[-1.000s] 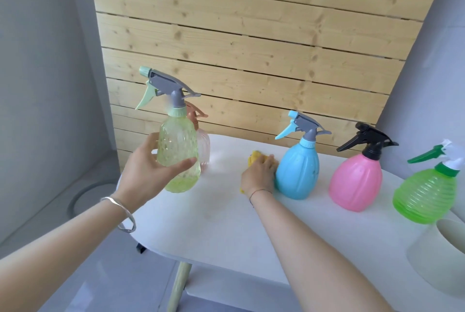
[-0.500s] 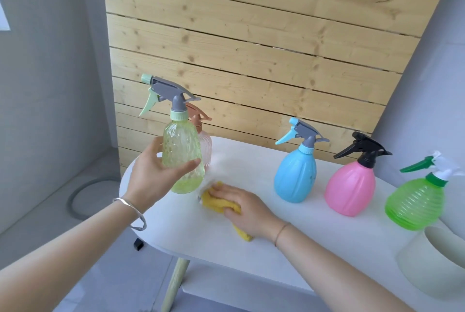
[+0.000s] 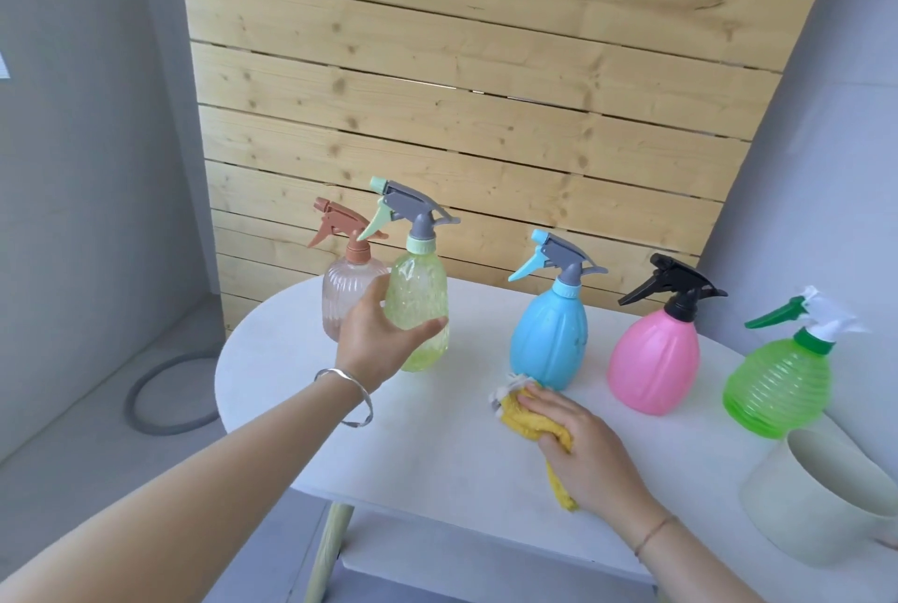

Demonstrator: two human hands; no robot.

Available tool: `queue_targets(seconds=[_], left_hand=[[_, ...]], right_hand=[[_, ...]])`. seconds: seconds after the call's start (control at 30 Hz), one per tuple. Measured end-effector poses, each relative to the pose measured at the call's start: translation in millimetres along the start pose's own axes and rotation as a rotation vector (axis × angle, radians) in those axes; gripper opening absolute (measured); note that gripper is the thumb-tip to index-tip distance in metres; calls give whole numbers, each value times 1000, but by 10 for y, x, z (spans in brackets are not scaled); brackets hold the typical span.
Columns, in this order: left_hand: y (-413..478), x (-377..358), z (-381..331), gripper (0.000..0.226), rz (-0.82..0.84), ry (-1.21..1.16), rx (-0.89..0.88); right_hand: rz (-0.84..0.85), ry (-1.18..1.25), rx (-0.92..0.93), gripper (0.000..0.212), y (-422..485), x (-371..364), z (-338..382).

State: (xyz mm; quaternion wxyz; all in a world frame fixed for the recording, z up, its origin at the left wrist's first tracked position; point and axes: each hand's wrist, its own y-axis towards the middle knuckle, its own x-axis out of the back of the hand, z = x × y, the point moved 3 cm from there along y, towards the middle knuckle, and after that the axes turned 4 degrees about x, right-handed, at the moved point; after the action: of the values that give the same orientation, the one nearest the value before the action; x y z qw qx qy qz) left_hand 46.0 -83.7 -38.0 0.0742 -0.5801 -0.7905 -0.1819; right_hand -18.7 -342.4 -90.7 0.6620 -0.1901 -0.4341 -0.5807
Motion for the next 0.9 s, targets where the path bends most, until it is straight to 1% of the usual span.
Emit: queue_targets(seconds=[0.17,0.33,0.6,0.7,0.73,0.77,0.8,0.87,0.9], left_hand=[[130,-243,9,76,-33,0,20],[173,-437,-22,77,-18,25,21],[163,-482,-9,80,-1,109,11],[121,-479,-33,92,43,126,34],[75,-493,-60,96,34,120,55],[19,-472,-88,94,-12,110,59],[-53,-453,-151,86,-86,92,7],[-248,-430,-391,58,-234,45,-245],[-371,-479,-538,43,-239,13,-365]], right_hand=[[-25,-11,-7,51,-11,-33,17],[-23,-23,-3,50,-5,-21,22],[-16,-47,-11,48,-18,-6,100],[9,-59,-28,48,-42,9,152],[17,-64,-36,48,-71,35,149],[21,-67,-39,49,-94,43,157],[17,-74,-49,49,-130,64,155],[-14,-97,-79,49,-222,132,123],[-30,-109,-103,50,-294,185,76]])
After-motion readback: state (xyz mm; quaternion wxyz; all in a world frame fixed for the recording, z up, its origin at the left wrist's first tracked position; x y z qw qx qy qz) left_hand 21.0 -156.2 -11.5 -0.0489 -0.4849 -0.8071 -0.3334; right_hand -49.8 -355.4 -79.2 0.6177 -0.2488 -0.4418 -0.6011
